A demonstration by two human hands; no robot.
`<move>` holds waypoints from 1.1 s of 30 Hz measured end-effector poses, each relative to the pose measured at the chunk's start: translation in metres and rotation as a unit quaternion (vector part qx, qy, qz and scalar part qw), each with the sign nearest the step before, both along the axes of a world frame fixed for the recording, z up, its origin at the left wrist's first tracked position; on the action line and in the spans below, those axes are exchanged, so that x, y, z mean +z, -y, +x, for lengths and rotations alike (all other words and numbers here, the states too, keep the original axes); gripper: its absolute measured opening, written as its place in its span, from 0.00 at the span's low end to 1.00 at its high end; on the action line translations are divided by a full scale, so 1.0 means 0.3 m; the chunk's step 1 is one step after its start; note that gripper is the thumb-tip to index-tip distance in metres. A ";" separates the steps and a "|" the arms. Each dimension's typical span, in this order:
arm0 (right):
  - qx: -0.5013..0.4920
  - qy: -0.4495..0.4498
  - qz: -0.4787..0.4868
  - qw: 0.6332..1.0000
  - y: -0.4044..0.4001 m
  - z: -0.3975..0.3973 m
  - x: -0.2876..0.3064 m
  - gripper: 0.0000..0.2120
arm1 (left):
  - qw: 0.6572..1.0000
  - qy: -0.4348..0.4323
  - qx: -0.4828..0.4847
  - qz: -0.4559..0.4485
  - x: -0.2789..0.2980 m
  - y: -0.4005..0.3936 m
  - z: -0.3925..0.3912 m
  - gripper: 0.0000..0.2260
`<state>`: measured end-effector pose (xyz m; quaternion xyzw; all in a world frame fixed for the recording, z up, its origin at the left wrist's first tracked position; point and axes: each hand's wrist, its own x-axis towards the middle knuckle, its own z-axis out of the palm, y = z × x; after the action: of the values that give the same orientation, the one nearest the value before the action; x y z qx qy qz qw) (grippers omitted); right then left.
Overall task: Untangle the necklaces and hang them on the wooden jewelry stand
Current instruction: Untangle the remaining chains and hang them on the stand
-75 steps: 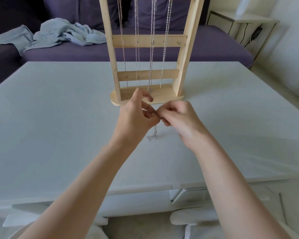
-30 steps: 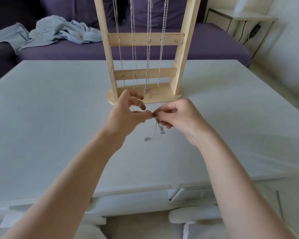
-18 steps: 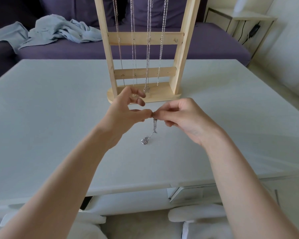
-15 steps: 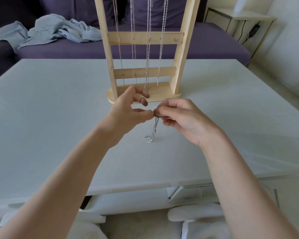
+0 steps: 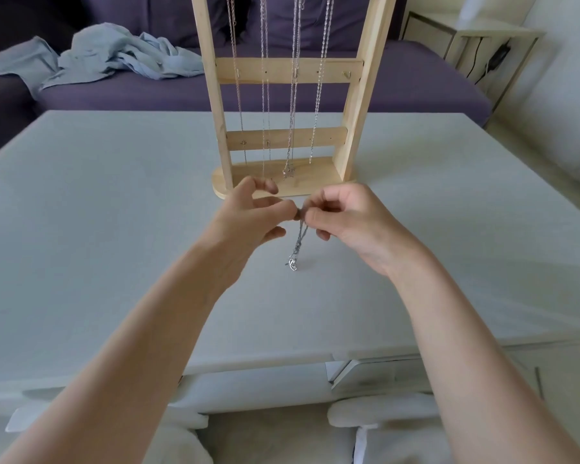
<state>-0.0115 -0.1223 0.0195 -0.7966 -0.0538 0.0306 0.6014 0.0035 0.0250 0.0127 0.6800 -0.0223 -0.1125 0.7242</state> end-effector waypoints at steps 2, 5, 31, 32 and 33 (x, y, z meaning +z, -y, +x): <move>0.022 -0.015 -0.050 0.998 -0.003 -0.002 -0.001 0.08 | 0.998 -0.054 0.003 -0.021 -0.006 0.005 -0.005 0.09; 0.051 -0.030 -0.113 0.992 -0.003 -0.008 -0.006 0.06 | 0.996 -0.078 -0.003 0.046 -0.016 0.006 -0.008 0.05; -0.026 -0.007 -0.023 0.999 0.000 0.023 -0.006 0.10 | 0.989 -0.095 -0.114 0.030 0.011 -0.026 0.019 0.04; -0.029 -0.016 0.003 0.999 0.001 0.029 -0.005 0.09 | 0.991 -0.077 -0.103 0.045 0.011 -0.026 0.026 0.04; -0.031 -0.028 0.031 0.999 0.005 0.035 -0.003 0.08 | 0.993 -0.066 -0.091 0.048 0.012 -0.026 0.033 0.04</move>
<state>-0.0009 -0.1237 0.0186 -0.7775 -0.0132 0.0329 0.6278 0.0134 0.0328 0.0163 0.7001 -0.0309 -0.2234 0.6775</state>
